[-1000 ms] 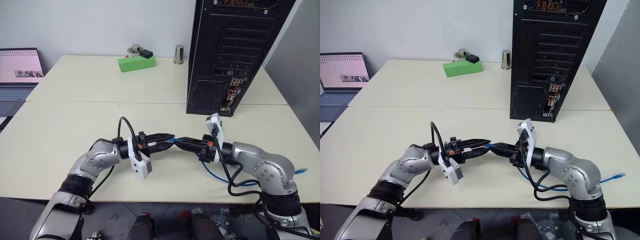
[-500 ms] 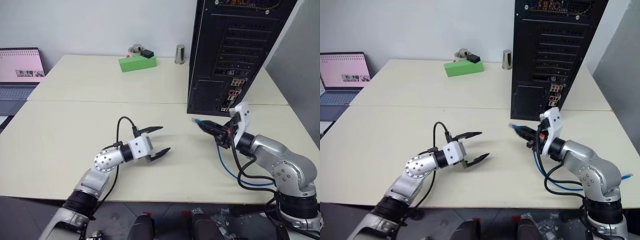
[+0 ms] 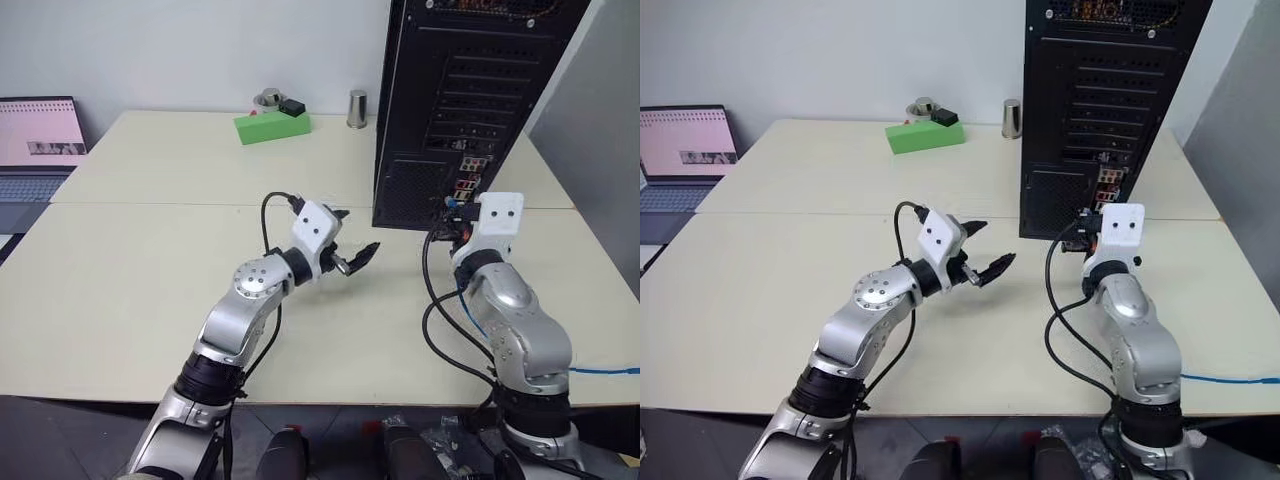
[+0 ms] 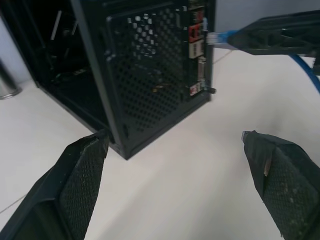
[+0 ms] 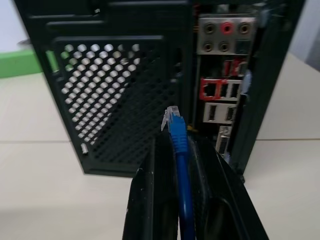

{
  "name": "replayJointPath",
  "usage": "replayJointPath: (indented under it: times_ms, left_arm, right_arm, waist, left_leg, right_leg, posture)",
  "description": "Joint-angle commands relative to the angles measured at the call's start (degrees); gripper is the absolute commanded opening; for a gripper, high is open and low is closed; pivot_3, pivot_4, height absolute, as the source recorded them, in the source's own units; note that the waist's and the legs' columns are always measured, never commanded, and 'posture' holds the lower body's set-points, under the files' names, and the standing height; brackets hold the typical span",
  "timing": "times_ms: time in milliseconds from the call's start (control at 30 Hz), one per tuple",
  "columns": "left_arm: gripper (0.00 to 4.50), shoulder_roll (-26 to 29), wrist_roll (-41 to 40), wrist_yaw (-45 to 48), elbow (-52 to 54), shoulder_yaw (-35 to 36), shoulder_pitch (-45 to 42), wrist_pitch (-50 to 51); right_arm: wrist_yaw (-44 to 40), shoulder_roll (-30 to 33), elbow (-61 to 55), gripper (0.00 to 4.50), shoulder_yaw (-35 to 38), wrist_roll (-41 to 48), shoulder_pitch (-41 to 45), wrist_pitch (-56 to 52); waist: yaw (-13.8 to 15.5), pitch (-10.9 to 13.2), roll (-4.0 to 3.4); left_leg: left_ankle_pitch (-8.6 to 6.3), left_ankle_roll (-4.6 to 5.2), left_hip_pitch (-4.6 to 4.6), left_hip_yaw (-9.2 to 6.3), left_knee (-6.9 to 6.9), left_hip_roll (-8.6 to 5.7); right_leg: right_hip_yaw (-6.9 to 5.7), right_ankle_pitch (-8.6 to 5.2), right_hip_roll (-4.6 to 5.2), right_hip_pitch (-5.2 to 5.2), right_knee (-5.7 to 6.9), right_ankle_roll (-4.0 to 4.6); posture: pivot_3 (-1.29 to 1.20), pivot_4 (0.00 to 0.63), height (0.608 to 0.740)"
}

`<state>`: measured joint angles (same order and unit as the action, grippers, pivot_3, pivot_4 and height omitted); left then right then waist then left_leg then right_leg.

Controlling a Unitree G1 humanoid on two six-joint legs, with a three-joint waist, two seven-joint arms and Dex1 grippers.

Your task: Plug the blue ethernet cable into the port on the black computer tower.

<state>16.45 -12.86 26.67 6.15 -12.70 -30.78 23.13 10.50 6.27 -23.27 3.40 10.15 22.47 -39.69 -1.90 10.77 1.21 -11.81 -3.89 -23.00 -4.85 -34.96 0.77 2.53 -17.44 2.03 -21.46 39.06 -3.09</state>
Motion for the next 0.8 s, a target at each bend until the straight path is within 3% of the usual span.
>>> replayJointPath:
  times_ms: [33,467,800]
  left_arm:
    - [4.5,-1.8,0.4,-1.3,0.9,1.6,-3.1,1.4]
    - [4.5,-1.4,-0.4,8.3,-0.2,0.0,-5.1,-1.1]
    - [4.5,-1.6,0.2,9.9,-2.7,1.5,-6.8,-4.3]
  right_arm:
    - [2.9,-2.1,0.7,0.02,0.2,-3.1,2.6,3.8]
    - [4.1,-6.1,9.1,0.02,2.5,-5.5,6.3,10.4]
    - [4.3,-6.3,13.8,0.02,4.5,-5.3,9.2,12.9]
  waist:
    - [0.0,0.0,0.0]
    - [0.0,0.0,-0.01]
    - [-0.1,0.0,-0.01]
  left_leg:
    - [0.0,0.0,0.0,0.0,0.0,0.0]
    - [0.0,0.0,0.0,0.03,0.02,0.0]
    - [0.0,0.0,0.0,0.03,0.03,0.0]
  right_leg:
    - [0.0,0.0,0.0,0.0,0.0,0.0]
    - [0.02,0.0,0.0,-0.02,0.0,0.01]
    - [0.02,0.0,0.0,-0.04,0.0,0.01]
  posture:
    - [0.0,0.15,0.74]
    - [0.0,0.15,0.74]
    - [0.0,0.15,0.74]
